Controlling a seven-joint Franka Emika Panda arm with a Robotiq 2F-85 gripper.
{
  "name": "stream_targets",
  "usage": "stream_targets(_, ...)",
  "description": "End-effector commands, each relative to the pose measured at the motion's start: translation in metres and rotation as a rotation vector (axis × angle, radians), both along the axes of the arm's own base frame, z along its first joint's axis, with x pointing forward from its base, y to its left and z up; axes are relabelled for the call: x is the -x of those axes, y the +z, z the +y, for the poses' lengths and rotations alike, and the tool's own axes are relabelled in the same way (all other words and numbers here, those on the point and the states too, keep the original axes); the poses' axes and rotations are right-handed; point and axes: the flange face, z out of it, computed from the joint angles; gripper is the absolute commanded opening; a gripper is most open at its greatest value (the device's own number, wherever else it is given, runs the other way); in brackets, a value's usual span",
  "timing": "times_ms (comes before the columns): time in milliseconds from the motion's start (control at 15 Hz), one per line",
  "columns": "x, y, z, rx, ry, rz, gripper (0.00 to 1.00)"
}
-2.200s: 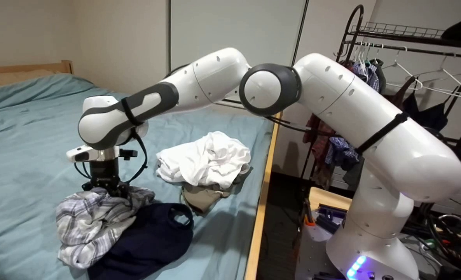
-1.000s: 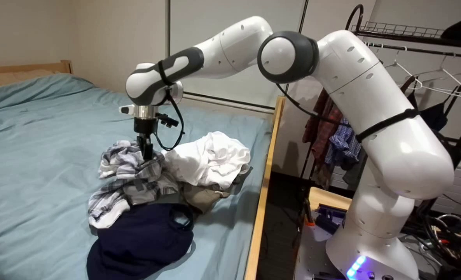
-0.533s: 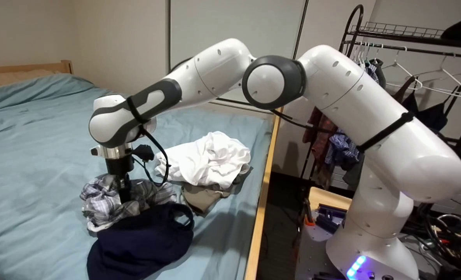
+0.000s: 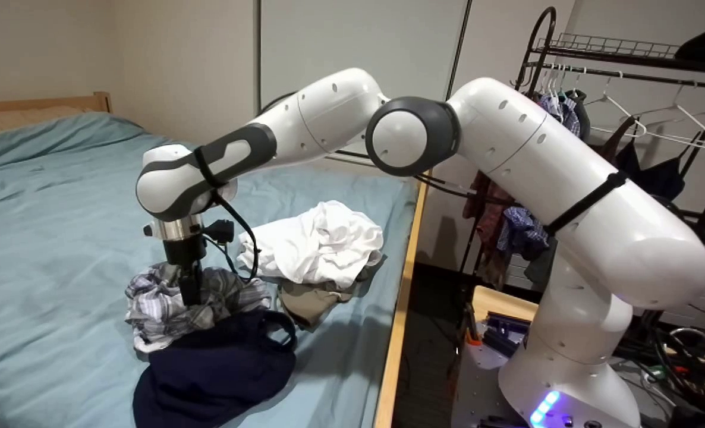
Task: Move the checkered shirt to the right
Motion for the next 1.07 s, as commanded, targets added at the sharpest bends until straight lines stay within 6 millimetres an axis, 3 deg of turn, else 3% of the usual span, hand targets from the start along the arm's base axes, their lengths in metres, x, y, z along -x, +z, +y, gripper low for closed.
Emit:
stream_targets(0,0.018,0.014,-0.005,-0.014,0.047,0.029,1.00)
stream_targets(200,0.035,0.040,-0.017,0.032,-0.003,0.011,1.00)
stream_targets(467,0.039,0.095,-0.036,0.077,-0.172,-0.162,1.00)
stream_targets(667,0.055,0.140,-0.047,0.111,-0.214,-0.270,1.00)
stream_targets(800,0.075,0.165,-0.055,0.133,-0.257,-0.288,1.00)
stream_targets(1000,0.122,0.193,-0.071,0.138,-0.270,-0.200,1.00)
